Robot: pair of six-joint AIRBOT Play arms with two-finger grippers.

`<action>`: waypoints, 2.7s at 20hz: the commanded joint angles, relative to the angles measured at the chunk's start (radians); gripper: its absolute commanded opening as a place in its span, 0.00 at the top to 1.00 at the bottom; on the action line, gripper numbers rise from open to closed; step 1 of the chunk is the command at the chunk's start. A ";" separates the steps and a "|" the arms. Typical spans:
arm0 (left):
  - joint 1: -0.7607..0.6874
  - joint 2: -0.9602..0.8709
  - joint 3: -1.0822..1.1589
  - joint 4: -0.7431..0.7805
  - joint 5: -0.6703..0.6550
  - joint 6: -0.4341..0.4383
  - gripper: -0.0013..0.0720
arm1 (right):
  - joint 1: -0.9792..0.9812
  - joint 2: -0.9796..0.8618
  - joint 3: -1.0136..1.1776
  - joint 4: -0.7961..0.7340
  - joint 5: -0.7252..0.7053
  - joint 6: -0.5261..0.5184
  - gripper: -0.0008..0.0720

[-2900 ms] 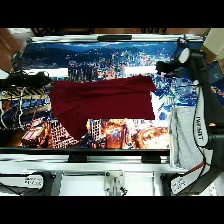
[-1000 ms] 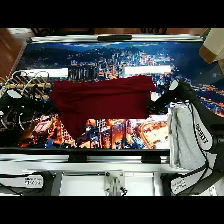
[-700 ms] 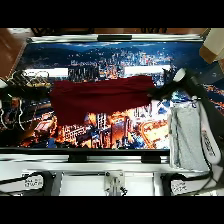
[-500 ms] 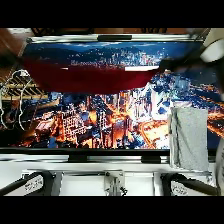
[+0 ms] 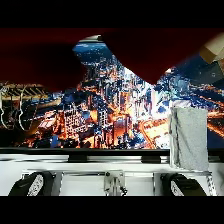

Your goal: Fold the shirts.

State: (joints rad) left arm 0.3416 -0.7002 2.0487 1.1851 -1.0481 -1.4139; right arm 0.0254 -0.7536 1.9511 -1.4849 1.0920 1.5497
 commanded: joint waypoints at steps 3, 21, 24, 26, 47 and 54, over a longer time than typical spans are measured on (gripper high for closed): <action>0.003 0.047 -0.047 0.057 -0.272 0.018 0.94 | 0.000 0.058 0.000 -0.124 0.286 0.053 0.89; -0.273 -0.821 -0.639 0.000 0.308 0.101 0.94 | 0.003 -0.836 -0.539 -0.095 -0.361 0.088 0.89; -0.316 -0.912 -0.598 0.000 0.524 0.084 0.94 | 0.000 -0.885 -0.539 -0.095 -0.568 0.094 0.89; -0.327 -0.950 -0.597 -0.001 0.612 0.031 0.94 | 0.000 -0.911 -0.539 -0.095 -0.634 0.101 0.89; -0.211 -1.006 -0.618 -0.014 -0.300 0.067 0.94 | -0.005 -0.909 -0.591 -0.057 0.103 0.120 0.89; -0.216 -1.007 -0.663 -0.014 -0.300 0.046 0.94 | -0.005 -0.912 -0.590 -0.068 0.079 0.121 0.88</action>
State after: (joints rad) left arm 0.1257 -1.7058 1.4010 1.1717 -1.3376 -1.3586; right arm 0.0200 -1.6650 1.3617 -1.5513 1.1717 1.6703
